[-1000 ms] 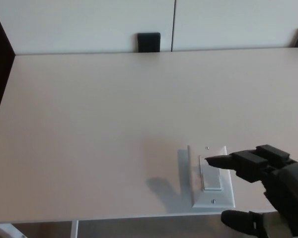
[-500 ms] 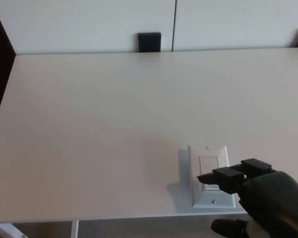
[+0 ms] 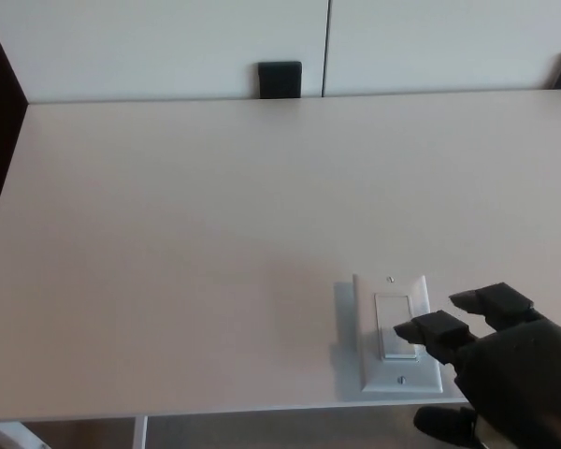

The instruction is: The robot walk towards a table in front and then clicks the light switch button using the right hand's index finger

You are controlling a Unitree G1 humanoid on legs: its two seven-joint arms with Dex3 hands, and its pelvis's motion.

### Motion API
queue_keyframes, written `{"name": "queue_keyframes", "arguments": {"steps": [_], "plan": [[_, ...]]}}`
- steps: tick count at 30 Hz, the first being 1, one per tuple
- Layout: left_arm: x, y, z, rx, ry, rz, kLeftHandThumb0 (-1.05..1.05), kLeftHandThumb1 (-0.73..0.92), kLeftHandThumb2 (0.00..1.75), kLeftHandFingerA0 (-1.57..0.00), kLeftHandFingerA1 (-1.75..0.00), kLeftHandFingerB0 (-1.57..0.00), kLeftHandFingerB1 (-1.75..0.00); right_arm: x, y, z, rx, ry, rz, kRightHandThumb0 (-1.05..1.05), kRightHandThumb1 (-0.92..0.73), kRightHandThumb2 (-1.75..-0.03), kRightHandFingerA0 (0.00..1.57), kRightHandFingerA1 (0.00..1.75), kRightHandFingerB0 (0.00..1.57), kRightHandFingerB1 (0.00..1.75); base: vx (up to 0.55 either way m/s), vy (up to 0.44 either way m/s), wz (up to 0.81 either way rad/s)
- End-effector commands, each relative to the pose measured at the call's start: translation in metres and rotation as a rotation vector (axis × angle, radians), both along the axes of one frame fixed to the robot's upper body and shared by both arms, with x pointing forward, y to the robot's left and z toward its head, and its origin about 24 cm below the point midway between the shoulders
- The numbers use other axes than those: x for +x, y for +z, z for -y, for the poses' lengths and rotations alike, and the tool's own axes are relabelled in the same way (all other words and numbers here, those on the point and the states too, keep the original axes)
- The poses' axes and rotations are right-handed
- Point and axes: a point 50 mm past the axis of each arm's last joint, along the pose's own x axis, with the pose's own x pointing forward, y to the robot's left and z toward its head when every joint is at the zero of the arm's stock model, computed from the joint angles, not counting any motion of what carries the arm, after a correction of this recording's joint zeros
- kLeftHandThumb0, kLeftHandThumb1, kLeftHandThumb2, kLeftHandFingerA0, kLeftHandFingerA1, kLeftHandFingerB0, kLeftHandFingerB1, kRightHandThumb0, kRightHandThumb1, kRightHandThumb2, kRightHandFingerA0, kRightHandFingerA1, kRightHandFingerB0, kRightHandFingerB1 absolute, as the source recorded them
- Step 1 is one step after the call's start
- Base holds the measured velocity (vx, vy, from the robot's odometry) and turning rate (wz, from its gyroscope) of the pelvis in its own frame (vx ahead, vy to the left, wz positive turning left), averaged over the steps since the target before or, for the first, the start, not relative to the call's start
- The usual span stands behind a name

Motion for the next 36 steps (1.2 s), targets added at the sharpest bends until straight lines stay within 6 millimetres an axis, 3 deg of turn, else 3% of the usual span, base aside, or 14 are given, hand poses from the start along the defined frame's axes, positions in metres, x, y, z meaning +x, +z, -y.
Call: {"name": "queue_keyframes", "arguments": {"steps": [1,7,8,14,20,21,22,24,25,26,33,34,35,36], "plan": [[0.001,0.001,-0.003,0.032,-0.030,-0.004,-0.33,0.61,0.59,-0.47,-0.40,-0.37,-0.35,-0.003,0.005,0.002,-0.053,-0.027,0.062,-0.81,-0.73,-0.62,0.21,0.51,0.48,0.39,0.00,0.000,0.00],[0.000,0.001,-0.004,0.029,-0.026,-0.010,-0.32,0.61,0.58,-0.48,-0.40,-0.38,-0.35,-0.007,0.002,0.000,-0.051,-0.027,0.048,-0.81,-0.70,-0.62,0.25,0.48,0.51,0.37,0.00,0.000,0.00],[-0.001,0.001,-0.003,0.026,-0.025,-0.011,-0.31,0.61,0.58,-0.48,-0.41,-0.38,-0.35,-0.008,0.001,0.000,-0.050,-0.026,0.042,-0.89,-0.62,-0.96,0.23,0.53,0.44,0.49,0.00,0.000,0.00],[0.001,0.002,-0.004,0.032,-0.041,-0.001,-0.32,0.62,0.59,-0.47,-0.40,-0.38,-0.35,-0.004,-0.011,0.002,-0.061,-0.040,0.000,-0.91,-0.63,-0.96,0.23,0.52,0.43,0.48,0.00,0.000,0.00],[0.001,0.003,-0.004,0.033,-0.043,0.002,-0.33,0.61,0.58,-0.48,-0.40,-0.38,-0.35,0.008,-0.017,0.006,-0.076,-0.070,-0.038,-0.89,-0.60,-0.96,0.21,0.53,0.41,0.48,0.00,0.000,0.00],[0.002,0.003,-0.003,0.032,-0.041,0.000,-0.33,0.61,0.58,-0.48,-0.40,-0.38,-0.35,0.010,-0.017,0.007,-0.081,-0.073,-0.039,-0.82,-0.69,-0.61,0.23,0.47,0.47,0.38,0.00,0.000,0.00],[0.002,0.003,-0.003,0.034,-0.038,-0.004,-0.33,0.61,0.58,-0.48,-0.40,-0.38,-0.35,0.013,-0.018,0.008,-0.083,-0.075,-0.040,-0.87,-0.61,-0.98,0.20,0.52,0.41,0.50,0.00,0.000,0.00],[0.002,0.003,-0.003,0.038,-0.043,-0.001,-0.33,0.61,0.58,-0.48,-0.40,-0.38,-0.35,0.015,-0.018,0.008,-0.088,-0.073,-0.039,-0.86,-0.59,-0.77,0.24,0.50,0.44,0.45,0.00,0.000,0.00],[0.002,0.003,-0.003,0.034,-0.043,0.000,-0.33,0.61,0.58,-0.48,-0.40,-0.38,-0.35,0.015,-0.018,0.008,-0.087,-0.074,-0.045,-0.80,-0.71,-0.62,0.27,0.45,0.47,0.38,0.00,0.000,0.00],[0.003,0.004,-0.003,0.036,-0.047,0.004,-0.32,0.62,0.58,-0.48,-0.40,-0.38,-0.35,0.016,-0.018,0.007,-0.079,-0.078,-0.047,-0.89,-0.61,-0.95,0.25,0.51,0.42,0.48,0.00,0.000,0.00],[0.004,0.004,-0.004,0.050,-0.062,0.002,-0.34,0.62,0.58,-0.48,-0.40,-0.37,-0.34,0.010,-0.023,0.003,-0.088,-0.067,-0.071,-0.91,-0.63,-0.97,0.25,0.52,0.44,0.48,0.00,0.000,0.00],[0.004,0.004,-0.004,0.050,-0.062,0.002,-0.34,0.62,0.58,-0.48,-0.40,-0.37,-0.34,0.009,-0.024,0.002,-0.087,-0.066,-0.075,-0.83,-0.69,-0.62,0.30,0.44,0.51,0.36,0.00,0.000,0.00],[0.004,0.004,-0.004,0.049,-0.061,0.002,-0.34,0.62,0.58,-0.48,-0.40,-0.37,-0.34,0.009,-0.024,0.002,-0.087,-0.066,-0.079,-0.83,-0.69,-0.62,0.30,0.44,0.51,0.36,0.00,0.000,0.00],[0.005,0.004,-0.005,0.044,-0.057,0.004,-0.33,0.62,0.58,-0.48,-0.40,-0.37,-0.35,0.006,-0.027,0.001,-0.082,-0.055,-0.069,-0.91,-0.61,-0.96,0.28,0.52,0.47,0.49,0.00,0.000,0.00]]}}
